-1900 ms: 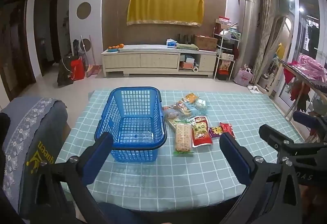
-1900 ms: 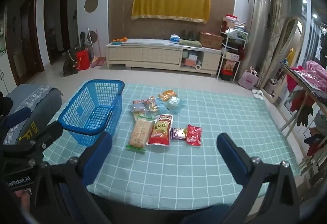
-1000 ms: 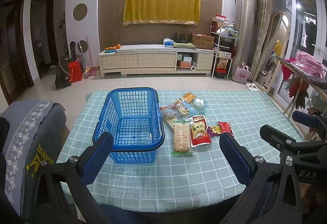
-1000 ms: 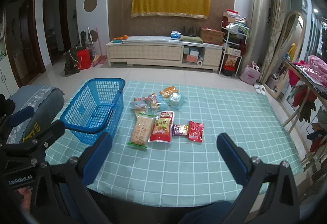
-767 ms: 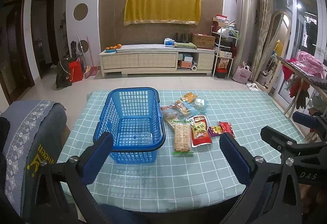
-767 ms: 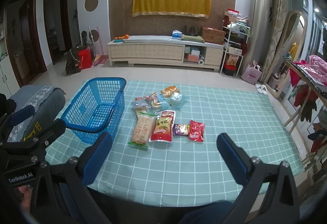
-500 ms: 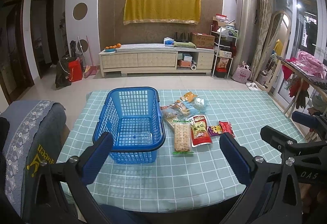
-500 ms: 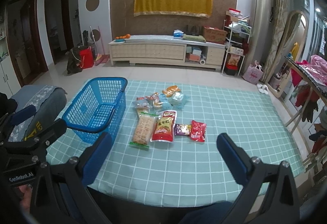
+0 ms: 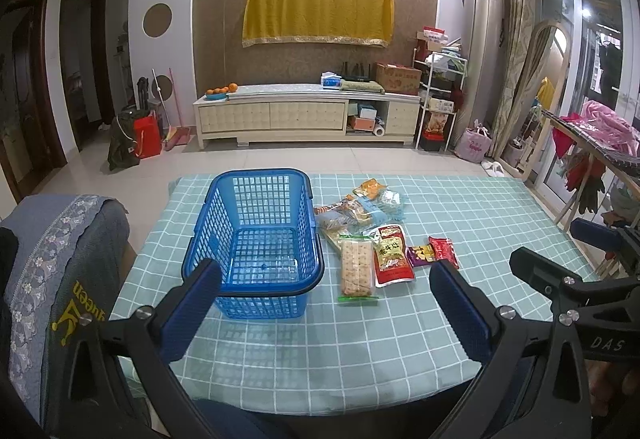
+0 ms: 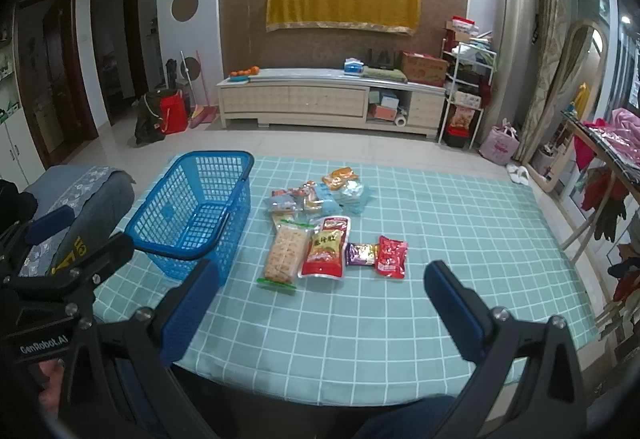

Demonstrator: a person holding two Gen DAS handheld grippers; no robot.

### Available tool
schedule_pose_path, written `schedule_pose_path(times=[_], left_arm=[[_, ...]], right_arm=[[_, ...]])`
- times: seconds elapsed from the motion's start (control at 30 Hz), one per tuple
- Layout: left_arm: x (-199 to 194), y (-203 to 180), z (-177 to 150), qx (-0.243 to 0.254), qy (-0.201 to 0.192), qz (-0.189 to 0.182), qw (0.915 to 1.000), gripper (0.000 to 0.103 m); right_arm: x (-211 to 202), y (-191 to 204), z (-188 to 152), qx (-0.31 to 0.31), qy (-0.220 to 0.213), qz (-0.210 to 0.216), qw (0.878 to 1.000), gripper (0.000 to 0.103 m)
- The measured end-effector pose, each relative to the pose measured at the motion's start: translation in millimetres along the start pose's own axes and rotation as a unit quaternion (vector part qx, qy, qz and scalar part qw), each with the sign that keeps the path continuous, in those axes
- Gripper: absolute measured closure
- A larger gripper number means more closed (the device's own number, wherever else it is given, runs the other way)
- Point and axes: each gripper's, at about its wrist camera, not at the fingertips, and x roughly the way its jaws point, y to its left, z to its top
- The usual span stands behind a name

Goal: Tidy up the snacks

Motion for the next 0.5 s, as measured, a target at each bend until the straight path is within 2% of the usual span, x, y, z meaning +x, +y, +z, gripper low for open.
schedule_pose_path(times=[0.5], left_arm=[[-1.1, -0.2, -2.6, 0.004, 0.002, 0.001, 1.0, 0.0]], right_arm=[[-0.3, 1.2, -2.8, -0.002, 0.002, 0.004, 1.0, 0.0]])
